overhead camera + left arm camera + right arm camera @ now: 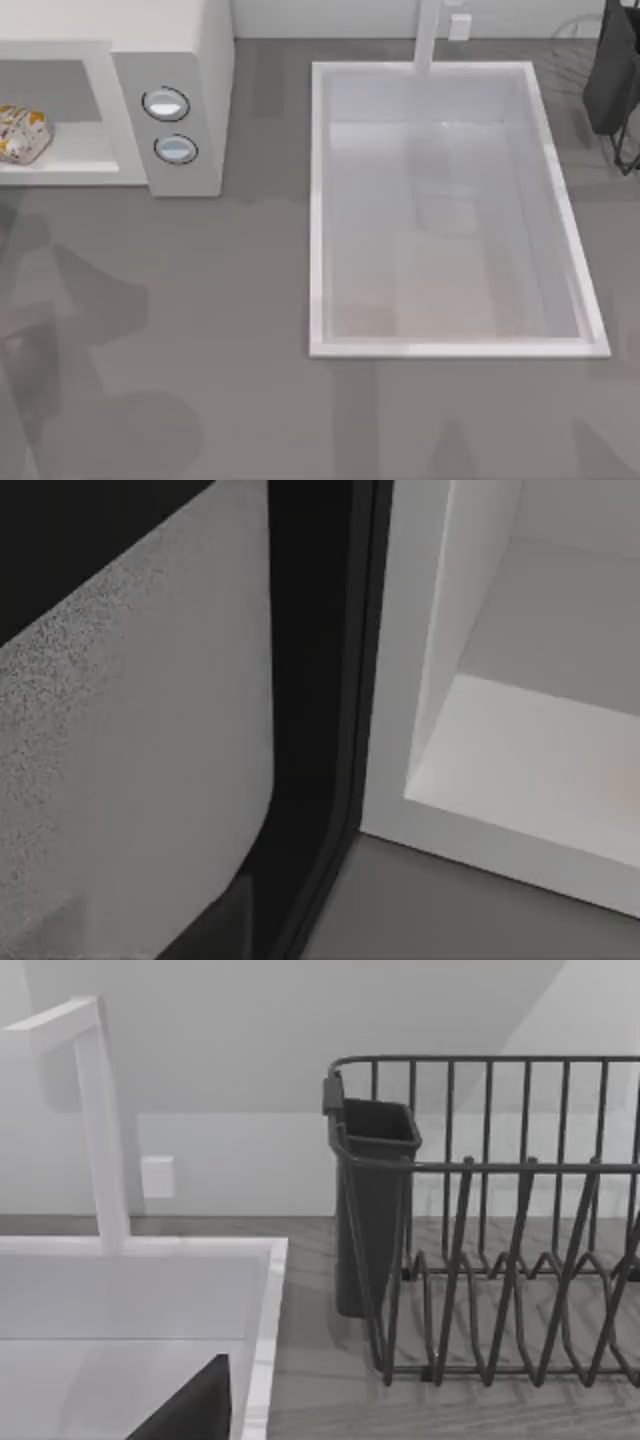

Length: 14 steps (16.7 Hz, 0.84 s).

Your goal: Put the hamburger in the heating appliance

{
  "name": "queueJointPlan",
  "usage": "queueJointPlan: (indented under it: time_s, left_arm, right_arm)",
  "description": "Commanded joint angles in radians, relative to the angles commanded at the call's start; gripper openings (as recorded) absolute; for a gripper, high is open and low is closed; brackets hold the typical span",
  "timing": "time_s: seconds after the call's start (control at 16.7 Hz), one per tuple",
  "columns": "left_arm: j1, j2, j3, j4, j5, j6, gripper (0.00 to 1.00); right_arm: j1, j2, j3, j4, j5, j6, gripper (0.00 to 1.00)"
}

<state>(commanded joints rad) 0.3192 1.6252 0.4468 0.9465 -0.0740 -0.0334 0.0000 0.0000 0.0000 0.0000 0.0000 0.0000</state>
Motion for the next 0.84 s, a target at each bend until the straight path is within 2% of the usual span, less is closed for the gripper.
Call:
queueJointPlan:
  time_s: [0.54, 0.84]
  left_arm:
    - [-0.068, -0.171, 0.034, -0.364, 0.004, 0.024, 1.0]
    - [-0.091, -0.2, 0.039, -0.431, 0.007, 0.032, 1.0]
  right_arm:
    - [0.0, 0.0, 0.0, 0.0, 0.0, 0.0, 1.0]
    - [0.0, 0.0, 0.0, 0.0, 0.0, 0.0, 1.0]
